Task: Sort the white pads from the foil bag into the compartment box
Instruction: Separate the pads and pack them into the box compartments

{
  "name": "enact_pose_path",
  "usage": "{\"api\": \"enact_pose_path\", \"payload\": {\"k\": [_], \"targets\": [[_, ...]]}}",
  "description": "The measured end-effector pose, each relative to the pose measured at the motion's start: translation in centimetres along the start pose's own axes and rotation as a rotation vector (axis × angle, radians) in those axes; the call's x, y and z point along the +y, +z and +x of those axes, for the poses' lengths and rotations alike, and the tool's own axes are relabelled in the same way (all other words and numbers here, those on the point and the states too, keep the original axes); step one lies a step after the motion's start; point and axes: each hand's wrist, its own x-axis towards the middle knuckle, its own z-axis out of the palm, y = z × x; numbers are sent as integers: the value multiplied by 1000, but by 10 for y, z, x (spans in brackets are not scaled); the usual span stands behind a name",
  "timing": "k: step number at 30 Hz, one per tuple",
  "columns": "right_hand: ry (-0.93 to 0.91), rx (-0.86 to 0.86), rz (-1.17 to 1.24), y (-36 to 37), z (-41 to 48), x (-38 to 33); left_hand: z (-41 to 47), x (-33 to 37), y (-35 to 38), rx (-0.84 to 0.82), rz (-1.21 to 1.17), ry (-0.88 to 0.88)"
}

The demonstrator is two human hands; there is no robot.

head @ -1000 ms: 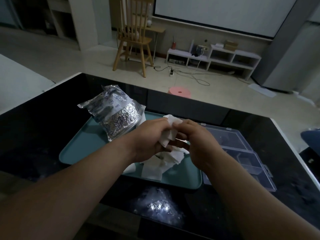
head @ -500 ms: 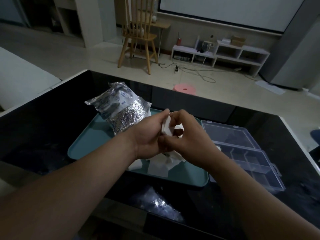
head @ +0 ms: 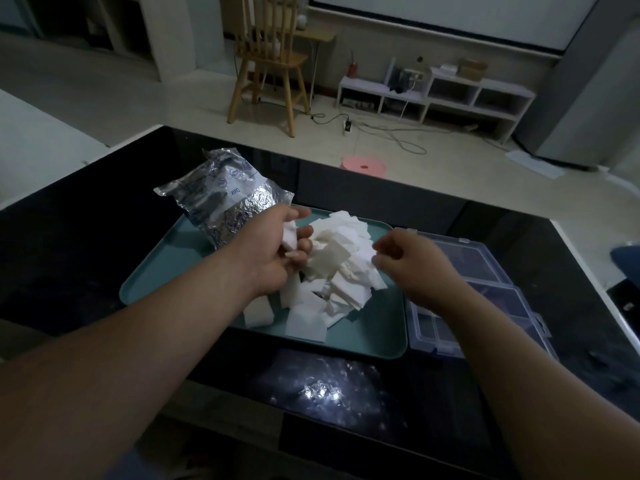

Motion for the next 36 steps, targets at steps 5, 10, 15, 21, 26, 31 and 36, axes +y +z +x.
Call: {"api": "enact_pose_path", "payload": {"k": [5,10,15,21,26,31,36], "targets": [[-101,-8,70,18,-2,-16,4,-3,-1,132,38,54],[-125,58,-154,43,2,-34,5,-7,-5,141,137,49],[-125,5,9,30,4,-28,-1,-3,-5,123,246,77],[-139,-243,281,-10,-10,-27,-12,-1,1,-33,574,145],[-284,-254,147,-10,-16,-53,-30,-11,10,-428,726,-75],[-128,4,289,-16,-4,-37,-17,-5,7,-263,415,22],[27,-115,-54,-6,-1,-4,-5,3,1,-73,237,73]]}}
